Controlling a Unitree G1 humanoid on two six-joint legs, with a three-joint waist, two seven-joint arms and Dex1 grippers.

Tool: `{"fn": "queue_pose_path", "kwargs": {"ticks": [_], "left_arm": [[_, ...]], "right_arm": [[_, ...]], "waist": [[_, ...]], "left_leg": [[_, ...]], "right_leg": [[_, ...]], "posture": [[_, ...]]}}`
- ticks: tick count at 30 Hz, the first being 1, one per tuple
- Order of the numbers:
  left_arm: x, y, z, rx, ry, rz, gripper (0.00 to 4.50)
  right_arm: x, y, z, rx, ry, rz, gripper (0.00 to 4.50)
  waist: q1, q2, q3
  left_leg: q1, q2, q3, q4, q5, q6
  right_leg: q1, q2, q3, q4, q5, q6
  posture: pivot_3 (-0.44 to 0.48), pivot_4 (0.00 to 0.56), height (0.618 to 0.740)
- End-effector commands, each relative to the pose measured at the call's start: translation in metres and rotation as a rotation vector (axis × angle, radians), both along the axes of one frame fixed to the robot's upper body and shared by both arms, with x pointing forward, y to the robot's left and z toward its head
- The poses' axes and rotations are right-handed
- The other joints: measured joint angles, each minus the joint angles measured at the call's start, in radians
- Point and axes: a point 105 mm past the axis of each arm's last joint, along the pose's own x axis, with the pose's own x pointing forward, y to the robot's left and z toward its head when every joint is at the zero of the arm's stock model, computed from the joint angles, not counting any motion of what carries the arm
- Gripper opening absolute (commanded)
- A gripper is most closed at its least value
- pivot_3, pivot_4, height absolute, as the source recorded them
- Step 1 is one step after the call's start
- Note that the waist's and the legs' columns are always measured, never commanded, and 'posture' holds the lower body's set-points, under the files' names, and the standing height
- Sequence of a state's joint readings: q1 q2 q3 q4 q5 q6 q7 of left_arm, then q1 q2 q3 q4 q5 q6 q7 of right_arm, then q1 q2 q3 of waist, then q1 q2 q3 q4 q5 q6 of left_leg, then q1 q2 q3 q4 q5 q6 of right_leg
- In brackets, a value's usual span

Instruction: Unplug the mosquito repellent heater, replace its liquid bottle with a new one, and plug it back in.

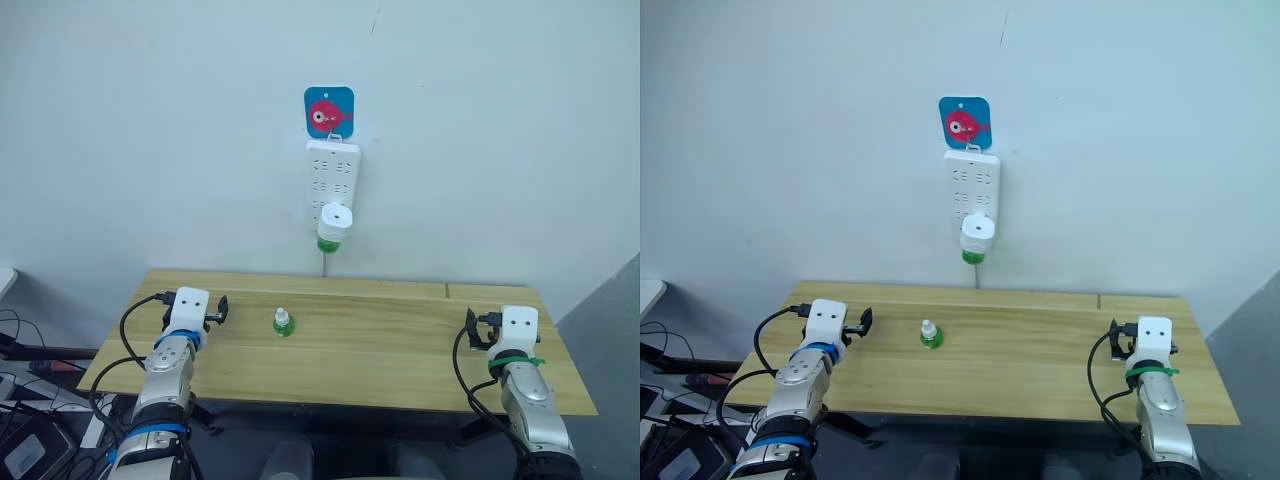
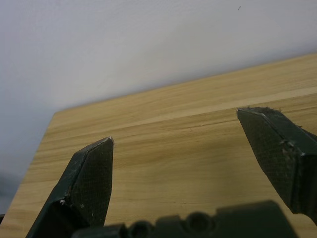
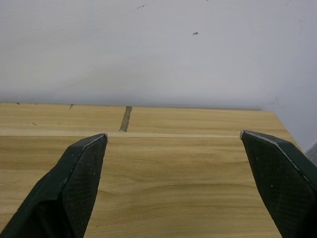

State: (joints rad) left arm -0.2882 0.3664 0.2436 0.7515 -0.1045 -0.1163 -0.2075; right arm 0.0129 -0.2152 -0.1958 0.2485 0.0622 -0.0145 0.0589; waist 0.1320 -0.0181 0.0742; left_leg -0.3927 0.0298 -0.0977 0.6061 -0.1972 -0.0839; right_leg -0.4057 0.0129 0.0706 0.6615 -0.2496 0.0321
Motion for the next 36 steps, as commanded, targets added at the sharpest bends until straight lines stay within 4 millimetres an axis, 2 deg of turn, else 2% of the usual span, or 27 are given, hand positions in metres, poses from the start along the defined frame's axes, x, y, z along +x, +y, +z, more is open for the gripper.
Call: {"fn": "queue_pose_path", "kwargs": {"ticks": [1,9,19,25,29,34,36], "left_arm": [[0.012,0.001,0.021,0.029,-0.068,-0.012,4.50],[0.014,0.003,0.020,0.033,-0.064,-0.008,4.50],[0.017,0.005,0.027,0.042,-0.084,-0.019,4.50],[0.015,0.004,0.033,0.009,-0.109,-0.056,4.50],[0.012,-0.002,0.058,-0.071,-0.178,-0.185,4.50],[0.008,-0.023,0.110,-0.147,-0.236,-0.474,4.50],[0.011,-0.033,0.135,-0.177,-0.255,-0.585,4.10]], "right_arm": [[0.005,-0.002,0.020,-0.008,-0.071,-0.004,4.48],[0.006,-0.005,0.025,-0.013,-0.083,-0.008,4.48],[0.007,-0.005,0.029,-0.017,-0.092,0.002,4.48],[0.007,0.004,0.035,-0.018,-0.107,0.033,4.48],[0.005,0.028,0.056,0.003,-0.149,0.158,4.48],[-0.001,0.069,0.097,0.097,-0.223,0.374,4.48],[-0.002,0.082,0.112,0.104,-0.242,0.448,4.50]], "waist": [[0.000,0.000,0.000],[-0.001,0.000,0.000],[-0.002,0.000,0.001],[-0.004,0.000,0.009],[-0.007,0.001,0.024],[-0.023,0.001,0.042],[-0.022,0.001,0.049]], "left_leg": [[0.000,0.000,0.000,0.000,0.000,0.000],[0.000,0.000,0.000,0.000,0.000,0.000],[0.000,0.000,0.000,-0.001,0.000,0.000],[-0.001,0.000,0.000,-0.001,0.000,0.000],[-0.002,0.000,0.000,-0.001,0.000,-0.001],[-0.006,0.001,-0.001,-0.002,0.000,-0.001],[-0.006,0.001,-0.001,-0.002,0.000,-0.001]], "right_leg": [[0.000,0.000,0.000,0.000,0.000,0.000],[0.000,0.000,0.000,-0.001,0.000,0.000],[0.000,0.000,0.000,-0.001,0.000,0.000],[-0.001,0.000,0.000,-0.002,0.000,0.000],[-0.001,-0.001,0.000,-0.002,0.000,0.000],[-0.005,-0.001,-0.001,-0.001,-0.001,-0.001],[-0.005,-0.001,-0.002,-0.001,-0.001,-0.001]], "posture": [[0.336,0.077,0.740],[0.334,0.076,0.740],[0.323,0.078,0.740],[0.314,0.097,0.740],[0.307,0.106,0.740],[0.317,0.122,0.740],[0.319,0.126,0.740]]}}
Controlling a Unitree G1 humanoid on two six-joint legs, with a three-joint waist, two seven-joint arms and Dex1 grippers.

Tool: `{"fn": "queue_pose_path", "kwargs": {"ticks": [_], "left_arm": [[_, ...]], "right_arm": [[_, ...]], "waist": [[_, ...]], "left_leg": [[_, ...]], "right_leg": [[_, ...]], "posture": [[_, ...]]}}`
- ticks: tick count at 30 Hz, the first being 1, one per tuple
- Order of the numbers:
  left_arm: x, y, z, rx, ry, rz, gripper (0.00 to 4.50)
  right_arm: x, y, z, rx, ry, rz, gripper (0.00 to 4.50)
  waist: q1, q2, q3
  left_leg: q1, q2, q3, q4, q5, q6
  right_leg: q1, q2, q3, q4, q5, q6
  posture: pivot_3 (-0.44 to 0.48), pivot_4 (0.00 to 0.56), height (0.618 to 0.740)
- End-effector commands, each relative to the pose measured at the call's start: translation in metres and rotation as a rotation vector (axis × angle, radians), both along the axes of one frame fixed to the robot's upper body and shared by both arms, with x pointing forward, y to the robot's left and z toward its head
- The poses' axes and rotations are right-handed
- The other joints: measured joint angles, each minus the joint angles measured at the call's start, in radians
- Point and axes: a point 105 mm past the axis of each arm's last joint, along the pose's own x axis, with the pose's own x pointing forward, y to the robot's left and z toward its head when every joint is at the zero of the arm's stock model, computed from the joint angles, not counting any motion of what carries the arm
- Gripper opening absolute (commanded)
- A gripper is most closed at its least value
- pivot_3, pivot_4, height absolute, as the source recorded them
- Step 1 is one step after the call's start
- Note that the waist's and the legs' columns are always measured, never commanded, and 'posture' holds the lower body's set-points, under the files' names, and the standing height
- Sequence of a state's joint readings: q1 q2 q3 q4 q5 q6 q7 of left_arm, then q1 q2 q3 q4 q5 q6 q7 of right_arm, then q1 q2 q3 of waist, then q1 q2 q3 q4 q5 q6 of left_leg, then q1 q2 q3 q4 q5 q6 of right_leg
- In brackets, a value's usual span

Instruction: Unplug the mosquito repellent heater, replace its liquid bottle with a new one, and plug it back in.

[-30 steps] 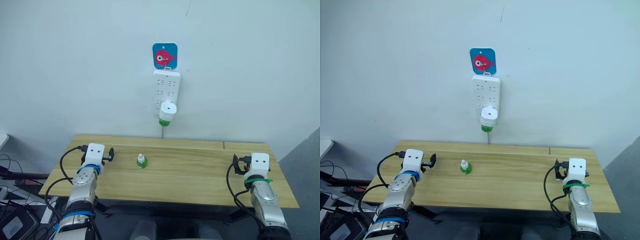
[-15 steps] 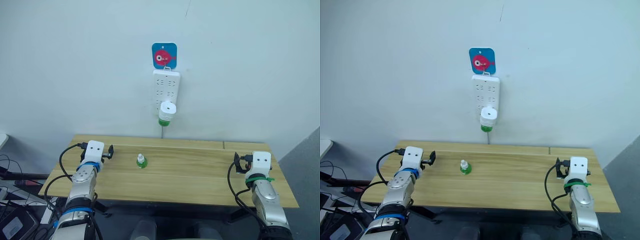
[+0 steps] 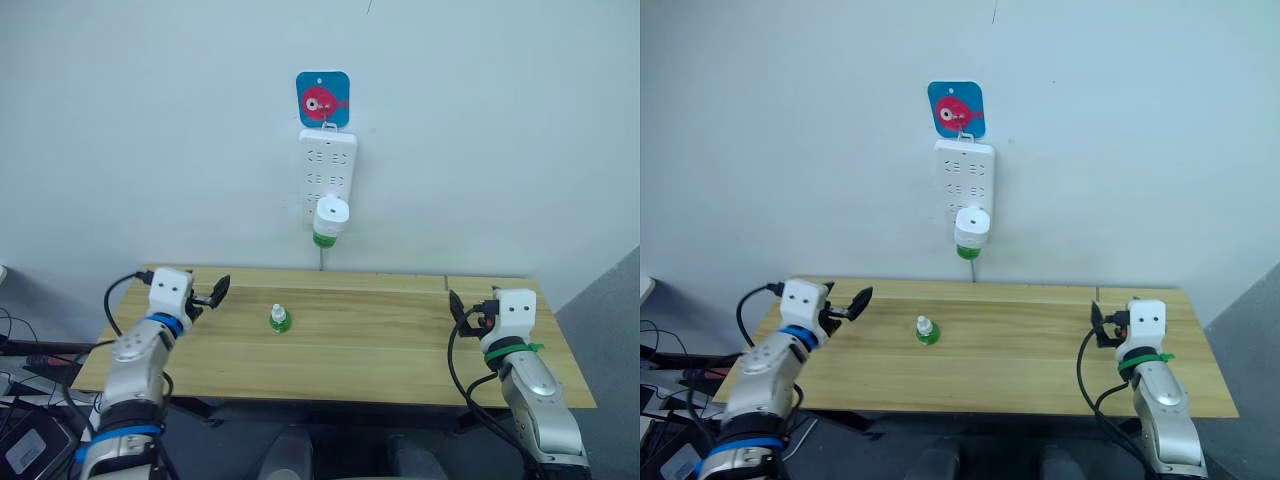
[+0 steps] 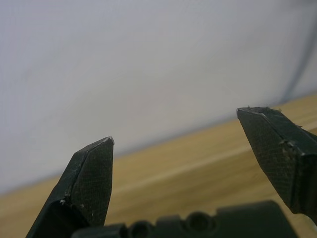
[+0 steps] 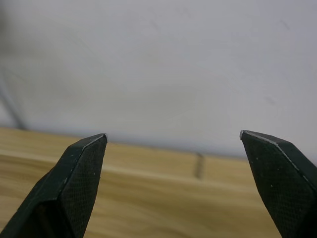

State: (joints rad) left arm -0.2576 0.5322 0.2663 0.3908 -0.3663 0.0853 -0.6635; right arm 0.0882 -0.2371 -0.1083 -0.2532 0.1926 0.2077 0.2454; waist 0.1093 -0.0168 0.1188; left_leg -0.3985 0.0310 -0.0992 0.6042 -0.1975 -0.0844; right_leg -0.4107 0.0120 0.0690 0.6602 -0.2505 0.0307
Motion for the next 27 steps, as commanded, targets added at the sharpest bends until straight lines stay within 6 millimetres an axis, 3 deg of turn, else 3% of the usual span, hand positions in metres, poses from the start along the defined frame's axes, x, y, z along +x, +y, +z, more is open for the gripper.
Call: {"fn": "queue_pose_path", "kwargs": {"ticks": [1,4,10,14,27], "left_arm": [[0.005,-0.019,0.049,-0.049,-0.074,-0.185,3.91],[0.011,-0.036,0.063,-0.026,-0.056,-0.299,3.00],[0.019,-0.069,0.085,-0.015,-0.084,-0.458,3.00],[0.039,-0.090,0.102,-0.004,-0.133,-0.507,3.00],[0.074,-0.126,0.121,0.025,-0.219,-0.563,3.00]], "right_arm": [[-0.001,0.022,0.035,0.014,-0.073,0.129,4.50],[0.000,0.038,0.049,-0.025,-0.089,0.205,4.50],[0.002,0.066,0.077,0.003,-0.126,0.306,4.50],[0.001,0.087,0.094,0.010,-0.147,0.360,4.50],[-0.002,0.091,0.093,0.025,-0.120,0.327,4.50]], "waist": [[0.001,-0.001,0.009],[0.000,-0.001,0.015],[-0.004,-0.001,0.020],[-0.003,-0.004,0.026],[-0.014,-0.008,0.036]], "left_leg": [[0.000,0.000,0.000,0.000,0.000,0.000],[-0.001,-0.001,0.000,0.001,0.000,0.000],[-0.002,-0.001,0.000,0.000,-0.001,0.001],[-0.003,0.000,-0.002,0.000,-0.001,0.001],[-0.003,-0.001,-0.002,0.000,-0.001,0.001]], "right_leg": [[0.000,0.000,0.000,0.000,0.000,0.000],[0.000,0.000,0.000,-0.001,0.000,0.000],[-0.001,0.000,-0.001,-0.003,-0.001,0.001],[-0.001,0.001,-0.002,-0.002,-0.001,0.001],[-0.001,0.002,-0.002,-0.002,-0.001,0.001]], "posture": [[0.320,0.129,0.740],[0.318,0.128,0.740],[0.310,0.129,0.740],[0.293,0.130,0.740],[0.272,0.145,0.740]]}}
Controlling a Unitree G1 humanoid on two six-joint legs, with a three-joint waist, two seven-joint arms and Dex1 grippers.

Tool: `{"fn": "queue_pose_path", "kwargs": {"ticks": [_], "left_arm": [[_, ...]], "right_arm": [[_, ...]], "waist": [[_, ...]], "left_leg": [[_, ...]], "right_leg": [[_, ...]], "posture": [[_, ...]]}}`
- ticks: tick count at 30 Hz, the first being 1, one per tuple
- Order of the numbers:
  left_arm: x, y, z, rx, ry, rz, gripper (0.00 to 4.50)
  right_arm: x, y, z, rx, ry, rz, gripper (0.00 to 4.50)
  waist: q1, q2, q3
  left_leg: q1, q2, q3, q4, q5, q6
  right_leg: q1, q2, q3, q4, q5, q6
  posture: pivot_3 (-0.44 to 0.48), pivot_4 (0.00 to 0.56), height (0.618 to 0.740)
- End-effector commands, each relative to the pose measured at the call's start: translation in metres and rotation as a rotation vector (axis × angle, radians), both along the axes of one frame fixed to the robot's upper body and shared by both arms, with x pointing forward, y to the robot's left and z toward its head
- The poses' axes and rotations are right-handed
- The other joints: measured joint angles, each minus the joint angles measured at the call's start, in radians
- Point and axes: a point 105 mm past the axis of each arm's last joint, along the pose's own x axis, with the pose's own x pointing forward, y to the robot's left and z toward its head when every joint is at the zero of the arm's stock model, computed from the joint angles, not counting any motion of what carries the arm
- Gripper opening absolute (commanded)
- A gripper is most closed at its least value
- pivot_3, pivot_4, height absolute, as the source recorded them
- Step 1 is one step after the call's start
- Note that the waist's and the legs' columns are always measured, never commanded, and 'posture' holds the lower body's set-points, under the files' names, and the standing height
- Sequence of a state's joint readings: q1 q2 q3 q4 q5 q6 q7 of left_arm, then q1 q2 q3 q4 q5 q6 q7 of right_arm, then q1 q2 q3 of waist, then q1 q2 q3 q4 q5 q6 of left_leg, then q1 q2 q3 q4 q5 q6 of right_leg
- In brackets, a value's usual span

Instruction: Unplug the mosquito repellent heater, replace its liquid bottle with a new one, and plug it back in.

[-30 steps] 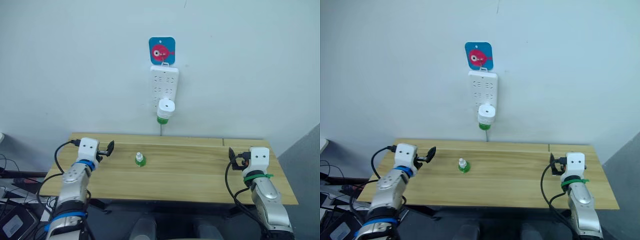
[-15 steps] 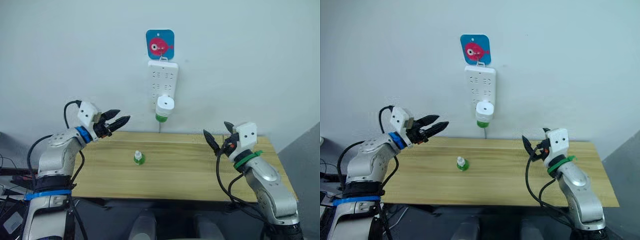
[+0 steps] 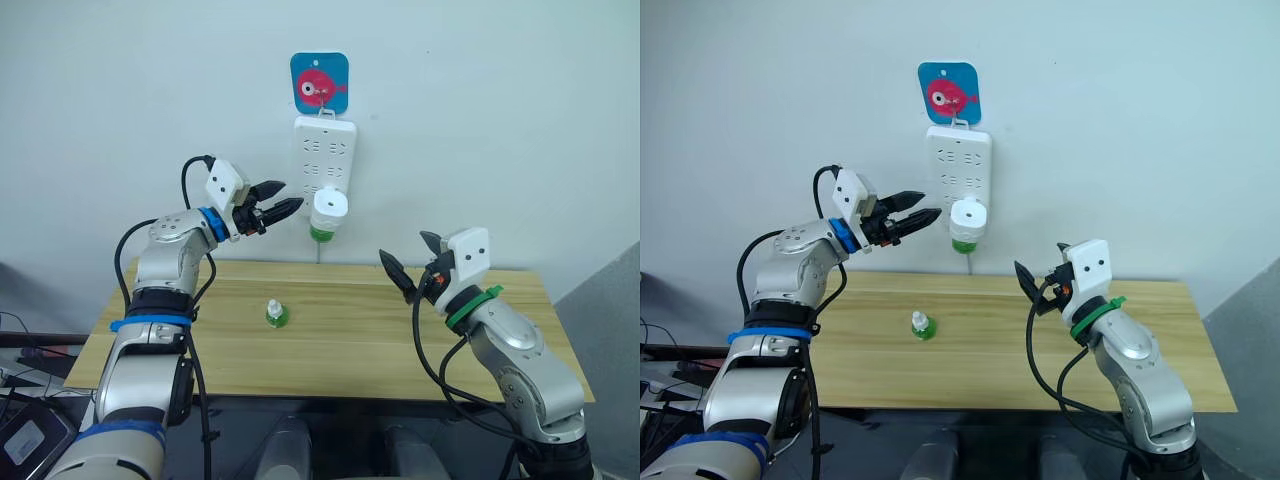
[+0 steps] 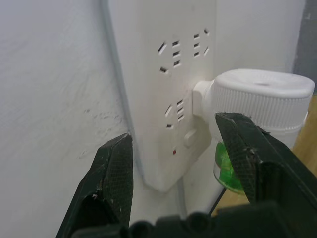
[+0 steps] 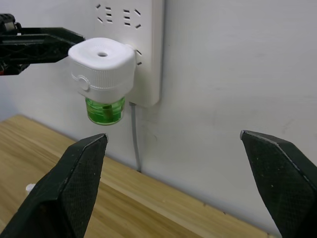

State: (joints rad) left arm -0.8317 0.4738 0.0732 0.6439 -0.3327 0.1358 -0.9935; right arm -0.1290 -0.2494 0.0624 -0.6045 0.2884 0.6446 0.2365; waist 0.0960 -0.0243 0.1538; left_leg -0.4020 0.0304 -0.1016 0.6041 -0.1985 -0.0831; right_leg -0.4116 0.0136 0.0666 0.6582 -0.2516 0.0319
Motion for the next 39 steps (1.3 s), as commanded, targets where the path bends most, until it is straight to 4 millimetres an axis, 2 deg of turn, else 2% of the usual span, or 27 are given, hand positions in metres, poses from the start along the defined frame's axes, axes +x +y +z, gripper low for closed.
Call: {"fn": "queue_pose_path", "kwargs": {"ticks": [1,12,19,22,32,35,39], "left_arm": [[0.011,-0.008,0.017,-0.007,-0.069,0.004,3.00],[0.023,-0.029,0.029,-0.011,-0.088,-0.052,3.00],[0.009,-0.051,0.033,-0.017,-0.028,-0.259,3.00],[0.002,-0.057,0.034,-0.007,-0.005,-0.333,3.00],[-0.002,-0.070,0.042,-0.057,0.007,-0.381,3.00],[-0.002,-0.064,0.042,-0.056,0.013,-0.369,2.42],[-0.001,-0.060,0.042,-0.061,0.020,-0.355,1.31]], "right_arm": [[-0.005,0.000,0.014,0.009,-0.055,-0.004,4.50],[-0.008,-0.007,0.013,-0.002,-0.032,-0.035,4.50],[-0.010,-0.006,0.014,0.004,-0.025,-0.037,4.50],[-0.009,-0.006,0.014,0.012,-0.020,-0.040,4.50],[-0.009,-0.005,0.016,0.034,-0.013,-0.041,4.50],[-0.010,-0.004,0.018,0.044,-0.012,-0.041,4.50],[-0.014,0.002,0.022,0.057,-0.013,-0.030,4.50]], "waist": [[0.000,-0.001,0.002],[-0.010,-0.003,0.028],[-0.018,-0.004,0.042],[-0.023,-0.004,0.047],[-0.025,-0.002,0.067],[-0.026,-0.002,0.071],[-0.031,-0.002,0.075]], "left_leg": [[0.000,0.000,0.000,0.000,0.000,0.000],[-0.003,0.000,-0.006,0.002,0.000,0.000],[-0.009,-0.001,-0.006,0.006,0.001,0.001],[-0.016,-0.001,-0.006,0.005,0.001,0.001],[-0.017,-0.001,-0.008,0.004,0.000,0.001],[-0.017,-0.001,-0.008,0.005,0.001,0.001],[-0.017,-0.001,-0.008,0.004,0.001,0.001]], "right_leg": [[0.000,0.000,0.000,0.000,0.000,0.000],[0.000,0.000,-0.005,0.001,0.000,0.001],[-0.001,0.000,-0.004,0.000,0.000,0.001],[-0.008,0.000,-0.004,0.002,0.002,0.006],[-0.010,0.000,-0.006,0.005,-0.002,0.007],[-0.010,0.000,-0.006,0.005,-0.002,0.007],[-0.010,0.000,-0.006,0.005,-0.002,0.007]], "posture": [[0.272,0.145,0.740],[0.240,0.190,0.740],[0.229,0.203,0.740],[0.226,0.208,0.740],[0.219,0.227,0.740],[0.217,0.229,0.740],[0.216,0.234,0.740]]}}
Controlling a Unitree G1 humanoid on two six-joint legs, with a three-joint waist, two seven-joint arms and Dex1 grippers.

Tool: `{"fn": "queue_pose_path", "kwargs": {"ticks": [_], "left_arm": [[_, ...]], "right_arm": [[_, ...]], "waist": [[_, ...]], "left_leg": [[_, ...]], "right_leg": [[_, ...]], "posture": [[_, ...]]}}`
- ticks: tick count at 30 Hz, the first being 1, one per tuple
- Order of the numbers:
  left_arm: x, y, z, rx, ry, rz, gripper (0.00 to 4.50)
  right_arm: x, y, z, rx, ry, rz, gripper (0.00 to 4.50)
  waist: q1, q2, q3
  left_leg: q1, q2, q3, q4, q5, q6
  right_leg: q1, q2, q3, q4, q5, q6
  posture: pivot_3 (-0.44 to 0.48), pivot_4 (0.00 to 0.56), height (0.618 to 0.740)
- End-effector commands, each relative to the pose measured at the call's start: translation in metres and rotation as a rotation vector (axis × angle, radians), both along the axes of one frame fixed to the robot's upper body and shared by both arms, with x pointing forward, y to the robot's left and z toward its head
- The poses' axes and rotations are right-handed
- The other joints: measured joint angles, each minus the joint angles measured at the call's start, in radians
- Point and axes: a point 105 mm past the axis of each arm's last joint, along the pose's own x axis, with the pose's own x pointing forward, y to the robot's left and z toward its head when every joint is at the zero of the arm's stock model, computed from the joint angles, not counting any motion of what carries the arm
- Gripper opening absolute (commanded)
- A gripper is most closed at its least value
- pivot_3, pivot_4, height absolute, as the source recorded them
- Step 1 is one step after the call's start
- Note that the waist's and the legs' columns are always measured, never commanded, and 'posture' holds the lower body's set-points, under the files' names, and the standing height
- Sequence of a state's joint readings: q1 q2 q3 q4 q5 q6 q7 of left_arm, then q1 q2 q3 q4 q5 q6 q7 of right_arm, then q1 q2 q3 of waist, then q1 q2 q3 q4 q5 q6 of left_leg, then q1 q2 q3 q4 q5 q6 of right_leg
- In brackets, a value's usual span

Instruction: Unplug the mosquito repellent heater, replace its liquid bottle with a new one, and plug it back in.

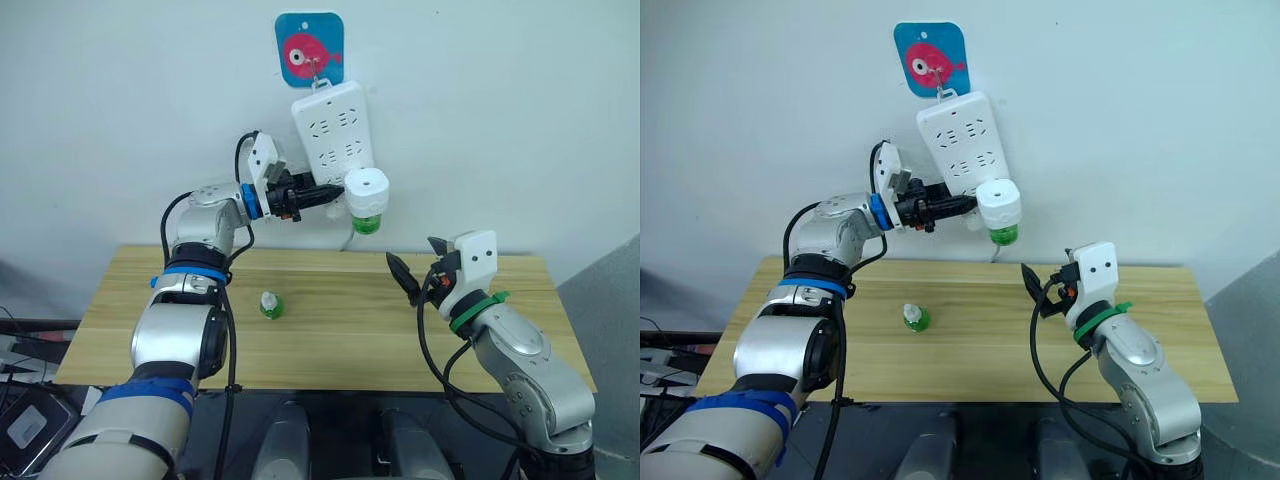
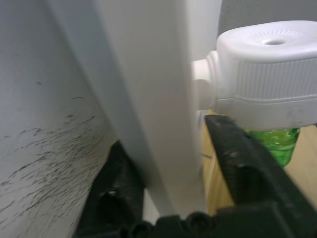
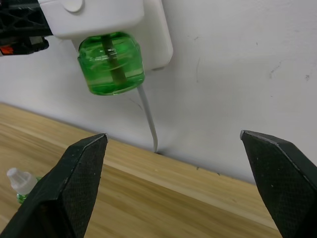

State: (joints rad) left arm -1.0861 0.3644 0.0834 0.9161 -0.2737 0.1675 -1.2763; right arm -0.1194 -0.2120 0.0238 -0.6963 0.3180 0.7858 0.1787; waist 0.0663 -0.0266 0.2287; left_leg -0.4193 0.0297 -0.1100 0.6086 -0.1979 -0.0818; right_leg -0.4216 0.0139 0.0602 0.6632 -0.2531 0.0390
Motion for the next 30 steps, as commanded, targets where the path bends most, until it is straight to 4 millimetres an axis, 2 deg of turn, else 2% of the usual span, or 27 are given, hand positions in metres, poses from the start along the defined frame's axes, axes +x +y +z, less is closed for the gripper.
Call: {"fn": "queue_pose_path", "kwargs": {"ticks": [1,10,13,30], "left_arm": [[0.000,-0.002,0.020,-0.037,-0.049,-0.008,1.32],[0.002,-0.008,0.021,-0.041,-0.053,-0.001,1.32],[0.003,-0.008,0.022,-0.042,-0.056,0.002,1.32],[0.006,-0.004,0.020,-0.032,-0.071,0.028,1.32]], "right_arm": [[-0.008,0.010,0.022,0.021,-0.071,0.030,4.50],[0.007,0.051,0.055,0.033,-0.118,0.040,4.50],[0.016,0.054,0.059,0.043,-0.114,-0.007,4.50],[0.038,0.064,0.086,0.037,-0.198,-0.042,4.50]], "waist": [[-0.001,0.000,0.001],[-0.008,0.001,0.009],[-0.007,0.001,0.009],[-0.008,0.003,0.015]], "left_leg": [[0.000,0.000,0.000,0.000,0.000,0.000],[0.000,0.000,-0.001,0.001,0.000,0.000],[-0.001,0.000,-0.002,0.001,0.000,0.000],[-0.001,0.000,-0.005,0.001,0.001,0.000]], "right_leg": [[0.000,0.000,0.000,0.000,0.000,0.000],[0.000,0.000,-0.001,0.002,0.000,0.000],[0.000,-0.001,-0.002,0.001,0.000,0.000],[0.000,-0.001,-0.006,0.002,0.000,0.000]], "posture": [[0.216,0.234,0.740],[0.204,0.253,0.740],[0.211,0.257,0.740],[0.224,0.259,0.740]]}}
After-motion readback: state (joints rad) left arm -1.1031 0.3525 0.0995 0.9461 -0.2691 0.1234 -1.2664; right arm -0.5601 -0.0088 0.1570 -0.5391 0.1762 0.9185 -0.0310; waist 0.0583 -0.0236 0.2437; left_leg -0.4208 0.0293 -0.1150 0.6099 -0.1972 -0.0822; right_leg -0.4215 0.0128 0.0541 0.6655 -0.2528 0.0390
